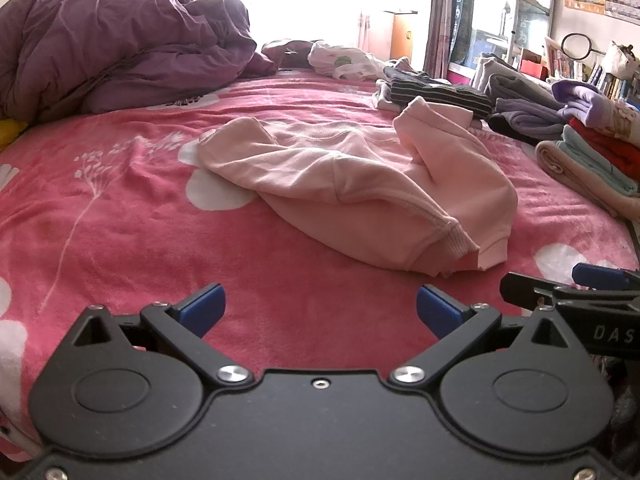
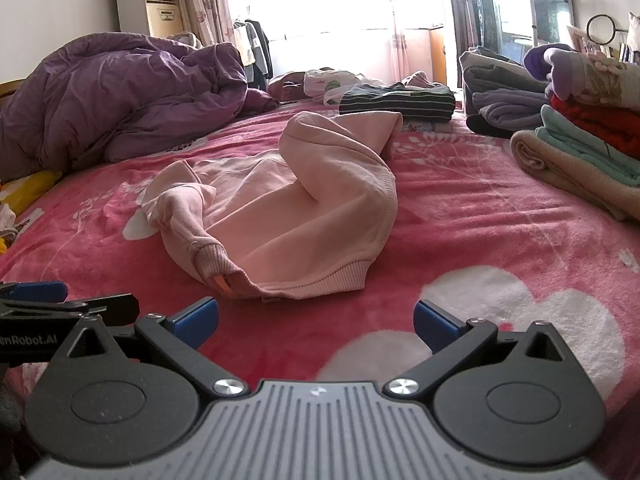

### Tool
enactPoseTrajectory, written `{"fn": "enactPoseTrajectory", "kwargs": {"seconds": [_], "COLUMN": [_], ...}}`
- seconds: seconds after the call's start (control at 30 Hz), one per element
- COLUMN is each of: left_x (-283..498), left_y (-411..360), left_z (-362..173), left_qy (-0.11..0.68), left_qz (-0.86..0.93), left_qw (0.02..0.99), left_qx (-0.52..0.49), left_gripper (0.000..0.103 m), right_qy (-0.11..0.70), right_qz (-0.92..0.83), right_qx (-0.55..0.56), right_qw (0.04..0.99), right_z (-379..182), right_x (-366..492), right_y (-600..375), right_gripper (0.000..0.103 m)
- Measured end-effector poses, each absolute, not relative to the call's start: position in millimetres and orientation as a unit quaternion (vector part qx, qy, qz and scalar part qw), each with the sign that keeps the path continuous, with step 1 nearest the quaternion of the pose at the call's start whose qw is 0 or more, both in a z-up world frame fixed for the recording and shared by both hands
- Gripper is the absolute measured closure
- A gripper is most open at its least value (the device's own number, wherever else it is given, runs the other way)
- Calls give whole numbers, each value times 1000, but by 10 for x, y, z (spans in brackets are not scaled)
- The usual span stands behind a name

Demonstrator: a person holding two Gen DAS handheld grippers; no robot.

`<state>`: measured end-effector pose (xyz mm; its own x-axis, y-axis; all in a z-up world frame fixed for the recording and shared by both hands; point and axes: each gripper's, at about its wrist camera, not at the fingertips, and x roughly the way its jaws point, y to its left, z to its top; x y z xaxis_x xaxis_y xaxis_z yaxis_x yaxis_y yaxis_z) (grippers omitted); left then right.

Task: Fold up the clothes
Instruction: 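Move both grippers toward the pink sweatshirt's sleeves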

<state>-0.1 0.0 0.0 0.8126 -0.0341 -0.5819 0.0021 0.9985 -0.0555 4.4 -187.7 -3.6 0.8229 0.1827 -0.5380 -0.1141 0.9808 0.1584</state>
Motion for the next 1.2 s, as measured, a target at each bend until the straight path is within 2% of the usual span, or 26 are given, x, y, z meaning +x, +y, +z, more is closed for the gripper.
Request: {"fn": "enactPoseTrajectory", "kwargs": {"seconds": [0.5,0.7,0.87,0.93,1.0,1.2], "left_x": [80,236,345,385,431,550], "left_y": [-61,-92,-28,-37,-60,-167], "left_z": [27,51,49,59,69,76], "left_qy": [279,300,310,309,310,315], "left_qz": [-27,-34,-59,-72,-80,-95], "left_qw": [958,951,941,937,933,923], "left_qx": [-59,-64,-122,-145,-165,-200], "left_gripper": [0,0,0,0,0,0], "right_qy": [275,256,257,259,260,267], "right_qz": [94,97,99,110,116,125], "right_qx": [113,154,200,226,254,349], "right_qw": [950,949,940,932,924,890], "right_z": [-16,7,-34,-64,-100,-305], "right_x": [202,392,623,740,838,1021], "right_y": [-2090,-2275,-2494,-2597,-2703,-2982], "right_gripper": [0,1,8,17,20,21]}}
